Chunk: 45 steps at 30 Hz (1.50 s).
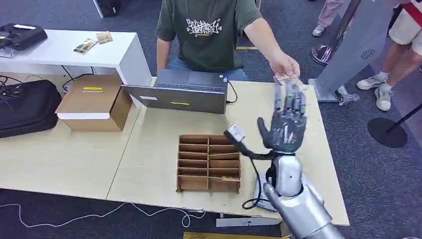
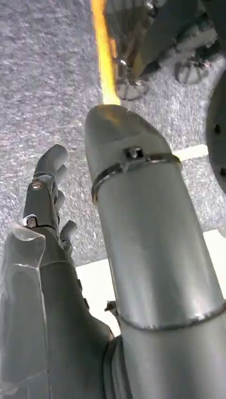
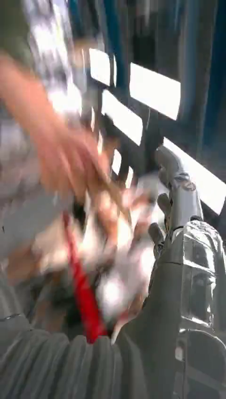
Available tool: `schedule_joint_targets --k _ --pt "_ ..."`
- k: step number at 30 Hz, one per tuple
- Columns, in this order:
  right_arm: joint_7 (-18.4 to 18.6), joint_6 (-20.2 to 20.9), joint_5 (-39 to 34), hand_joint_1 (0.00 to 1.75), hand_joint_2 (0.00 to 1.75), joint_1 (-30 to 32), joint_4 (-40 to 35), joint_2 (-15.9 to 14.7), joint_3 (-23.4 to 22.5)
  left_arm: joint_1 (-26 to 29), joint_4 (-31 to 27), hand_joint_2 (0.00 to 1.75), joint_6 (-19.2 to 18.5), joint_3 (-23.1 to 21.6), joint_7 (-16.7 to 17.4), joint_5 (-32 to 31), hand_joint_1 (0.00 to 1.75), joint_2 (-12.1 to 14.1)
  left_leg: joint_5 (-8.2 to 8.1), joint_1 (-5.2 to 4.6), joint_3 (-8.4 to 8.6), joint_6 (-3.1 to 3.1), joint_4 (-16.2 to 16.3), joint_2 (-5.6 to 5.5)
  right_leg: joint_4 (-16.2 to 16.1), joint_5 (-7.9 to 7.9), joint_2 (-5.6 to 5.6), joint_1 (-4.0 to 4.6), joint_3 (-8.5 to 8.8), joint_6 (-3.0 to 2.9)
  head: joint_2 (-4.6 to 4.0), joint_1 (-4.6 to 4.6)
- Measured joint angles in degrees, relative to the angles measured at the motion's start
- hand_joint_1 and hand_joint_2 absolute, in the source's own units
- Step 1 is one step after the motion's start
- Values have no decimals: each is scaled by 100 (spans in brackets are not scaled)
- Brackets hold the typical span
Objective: Pass the card to the sensor for recognition and then transmit it.
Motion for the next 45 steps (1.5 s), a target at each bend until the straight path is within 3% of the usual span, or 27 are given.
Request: schedule_joint_targets --k 1,4,11,29,40,41,42,43,45 --pt "-133 -9 -18 0 175 -51 103 -2 122 -1 -9 0 0 0 4 -9 0 0 -1 3 -3 -1 -2 -1 0 -5 -2 3 2 -7 0 4" --pt "-577 -42 -15 0 175 -186 426 99 -154 -13 -39 0 0 0 11 -24 0 13 -4 0 -15 -5 -6 -10 0 -8 -13 3 0 -6 0 2" --pt "-893 -39 -7 0 175 -675 1090 289 -307 -37 -55 0 -11 0 35 -48 0 22 -4 -6 -12 -4 -4 -2 -4 -4 -11 0 1 -4 0 4" --pt "-1035 -149 -7 0 175 -931 1554 472 -351 -35 -98 0 -17 0 74 -11 0 31 -5 -4 -13 -5 -4 -5 -3 -5 -13 0 0 -5 0 4" --pt "-891 -227 -7 0 175 -1206 1894 525 -244 -34 -98 0 -28 0 74 68 0 42 -5 -4 -14 -5 -4 -5 -3 -5 -14 0 0 -5 0 4" --pt "-902 -232 -7 9 175 -1235 1919 525 -224 -33 -98 0 -30 0 74 83 0 44 -5 -4 -14 -5 -4 -5 -3 -5 -14 0 0 -5 0 4" --pt "-913 -238 -7 150 175 -1259 1936 525 -206 -32 -98 0 -35 -2 74 92 0 44 -5 -4 -14 -5 -4 -5 -3 -5 -14 0 0 -5 0 4" --pt "-924 -245 -7 175 175 -1276 1951 527 -200 -32 -98 0 -37 0 74 103 0 46 -5 -4 -14 -5 -4 -5 -3 -5 -14 0 0 -5 0 4" --pt "-963 -262 -7 175 175 -1300 1973 536 -196 -32 -98 0 -41 0 74 116 0 46 -5 -4 -14 -5 -4 -5 -3 -5 -14 0 0 -5 0 4"
